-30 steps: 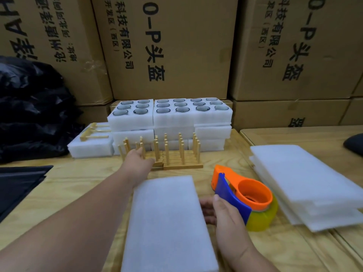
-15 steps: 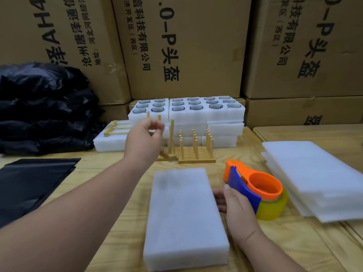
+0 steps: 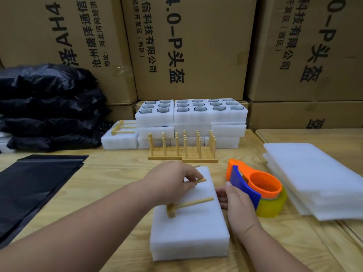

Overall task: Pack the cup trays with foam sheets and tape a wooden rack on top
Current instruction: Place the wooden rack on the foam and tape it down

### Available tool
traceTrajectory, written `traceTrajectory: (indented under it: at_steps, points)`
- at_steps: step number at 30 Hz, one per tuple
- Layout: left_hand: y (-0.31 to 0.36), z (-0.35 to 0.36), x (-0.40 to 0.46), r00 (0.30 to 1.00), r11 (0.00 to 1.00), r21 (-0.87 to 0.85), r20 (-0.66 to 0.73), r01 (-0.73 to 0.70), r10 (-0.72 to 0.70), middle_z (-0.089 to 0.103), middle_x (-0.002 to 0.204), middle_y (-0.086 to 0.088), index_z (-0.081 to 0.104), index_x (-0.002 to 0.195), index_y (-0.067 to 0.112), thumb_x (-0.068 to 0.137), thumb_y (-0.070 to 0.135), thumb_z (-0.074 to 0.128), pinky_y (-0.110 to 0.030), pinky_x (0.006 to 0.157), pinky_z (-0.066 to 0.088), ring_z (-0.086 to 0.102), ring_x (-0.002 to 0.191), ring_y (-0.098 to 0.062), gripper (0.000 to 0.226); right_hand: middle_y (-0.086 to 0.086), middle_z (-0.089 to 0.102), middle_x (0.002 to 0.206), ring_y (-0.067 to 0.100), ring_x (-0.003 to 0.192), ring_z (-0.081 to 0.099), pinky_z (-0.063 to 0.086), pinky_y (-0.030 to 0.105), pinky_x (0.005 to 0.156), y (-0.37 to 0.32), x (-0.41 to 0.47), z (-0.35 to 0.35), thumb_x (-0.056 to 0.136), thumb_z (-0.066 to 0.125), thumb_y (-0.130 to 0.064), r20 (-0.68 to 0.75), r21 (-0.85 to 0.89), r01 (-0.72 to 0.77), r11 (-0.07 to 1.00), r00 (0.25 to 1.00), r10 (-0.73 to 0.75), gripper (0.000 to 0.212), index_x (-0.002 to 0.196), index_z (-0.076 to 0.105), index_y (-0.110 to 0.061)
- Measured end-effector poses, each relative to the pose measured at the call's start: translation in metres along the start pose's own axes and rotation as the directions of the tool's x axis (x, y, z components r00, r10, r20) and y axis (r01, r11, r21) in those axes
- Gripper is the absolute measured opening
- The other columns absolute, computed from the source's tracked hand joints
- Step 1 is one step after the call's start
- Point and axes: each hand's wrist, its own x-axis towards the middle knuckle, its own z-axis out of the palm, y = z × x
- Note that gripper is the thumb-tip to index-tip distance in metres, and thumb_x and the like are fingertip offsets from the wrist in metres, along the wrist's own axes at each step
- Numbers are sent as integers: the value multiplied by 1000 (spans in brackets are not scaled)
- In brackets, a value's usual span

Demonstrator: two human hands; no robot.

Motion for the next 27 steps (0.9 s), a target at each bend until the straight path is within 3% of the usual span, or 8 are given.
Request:
traceTrajectory:
  at_steps: [4,10,12,14,16,18,24,27]
  points:
    - [-9,13,-6,997,998,26,-45,-65,66,62,129,24,71,121,41,97,38,63,-22,98,41,52,121,-2,25,-1,79,80,11,76,73,51,12,58,1,-1,0,111,38,-26,3,-34,11,999,1000,-10,47,89,76,-10]
    - [-32,21,-20,949,935,-350,-269,60,-162,46,128,37,59,130,48,97,44,62,-26,107,35,41,125,6,34,-2,79,82,9,77,73,51,11,59,4,2,-1,110,39,-26,5,-48,-2,999,1000,2,45,91,76,-11]
    - [-38,29,-28,905,747,-646,-208,158,-372,40,140,35,44,144,52,100,45,59,-28,109,31,34,135,5,48,-1,79,84,11,79,74,53,14,61,5,2,-1,110,41,-25,18,-45,-3,999,1000,4,42,92,77,-12]
    - [-39,41,-36,858,326,-916,35,232,-512,35,155,25,36,154,44,102,44,57,-34,115,28,33,145,-5,57,2,79,90,19,88,74,56,23,70,7,3,0,108,46,-22,47,-43,16,999,999,-13,35,96,77,-14]
    - [-41,59,-43,835,-153,-963,269,222,-480,48,156,4,42,154,37,101,46,58,-51,116,37,51,139,-26,56,-2,79,101,16,99,72,56,30,87,8,2,0,106,51,-20,116,-43,71,997,991,-65,27,104,78,-21]
    - [-40,74,-47,846,-426,-890,348,162,-405,56,149,-9,47,152,32,101,41,57,-61,112,41,59,129,-38,52,0,77,112,20,112,70,53,43,98,5,-2,0,101,52,-30,202,2,88,996,976,-87,29,114,77,-22]
    - [-23,77,-46,829,-477,-876,318,72,-459,76,116,4,45,151,36,105,24,46,-42,66,60,77,92,-26,48,6,79,104,23,100,74,59,28,73,-1,-9,-7,108,42,-27,146,85,-18,996,989,6,40,104,81,-28]
    - [-13,78,-50,850,-470,-881,289,55,-441,78,112,3,63,136,35,101,18,45,-38,70,58,77,91,-22,42,1,79,107,13,102,74,54,29,80,-1,-14,-12,109,36,-29,105,121,-88,989,992,75,47,102,82,-32]
